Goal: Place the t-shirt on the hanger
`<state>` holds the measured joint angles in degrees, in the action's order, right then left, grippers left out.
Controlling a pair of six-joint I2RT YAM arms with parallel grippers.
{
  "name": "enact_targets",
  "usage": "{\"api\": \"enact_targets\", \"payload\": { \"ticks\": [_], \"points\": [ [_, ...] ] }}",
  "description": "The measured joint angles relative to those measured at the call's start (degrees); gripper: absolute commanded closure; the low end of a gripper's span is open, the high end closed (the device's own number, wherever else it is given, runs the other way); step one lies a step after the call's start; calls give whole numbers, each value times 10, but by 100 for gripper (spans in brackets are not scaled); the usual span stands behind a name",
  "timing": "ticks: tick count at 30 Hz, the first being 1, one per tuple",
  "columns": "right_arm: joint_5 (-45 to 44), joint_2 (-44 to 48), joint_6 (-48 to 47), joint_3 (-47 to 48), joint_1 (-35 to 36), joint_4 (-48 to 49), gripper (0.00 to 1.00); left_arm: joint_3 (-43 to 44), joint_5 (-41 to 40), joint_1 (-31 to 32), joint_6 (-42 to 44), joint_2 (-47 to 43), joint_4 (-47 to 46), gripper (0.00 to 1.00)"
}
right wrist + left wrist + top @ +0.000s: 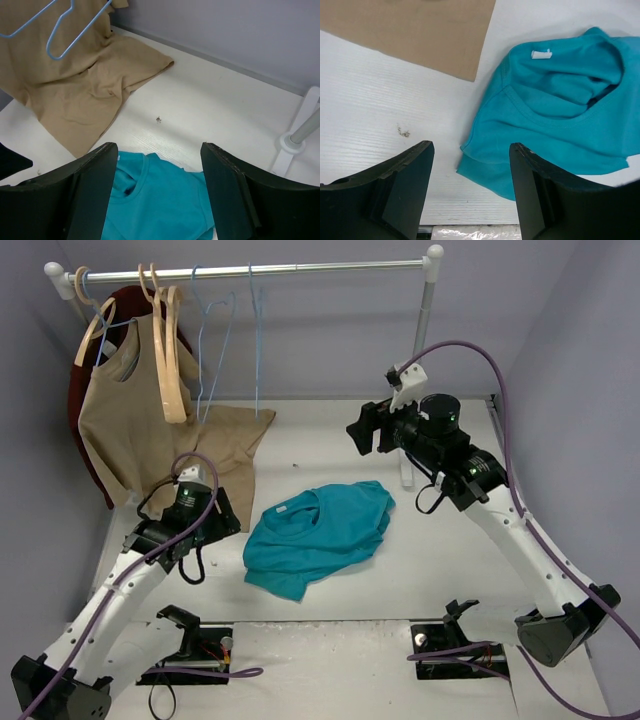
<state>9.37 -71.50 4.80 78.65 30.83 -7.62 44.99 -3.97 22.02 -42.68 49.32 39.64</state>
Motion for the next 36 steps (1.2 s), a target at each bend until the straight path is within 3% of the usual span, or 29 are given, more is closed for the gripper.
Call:
{"api": "enact_targets", "payload": {
  "ticks": [5,10,21,29,36],
  "points": [
    [0,7,13,-18,0,10,30,80,2,0,14,0,31,39],
    [-16,2,23,-40,0,1,30,222,22,0,39,12,56,39],
    [-51,-2,25,-42,0,-22,28,515,70,0,94,177,1,39],
    [-50,6,11,-43,0,-52,26,601,41,0,173,310,-104,39],
    [-51,66,2,-59,0,-64,24,665,20,0,246,420,-160,39]
  ]
}}
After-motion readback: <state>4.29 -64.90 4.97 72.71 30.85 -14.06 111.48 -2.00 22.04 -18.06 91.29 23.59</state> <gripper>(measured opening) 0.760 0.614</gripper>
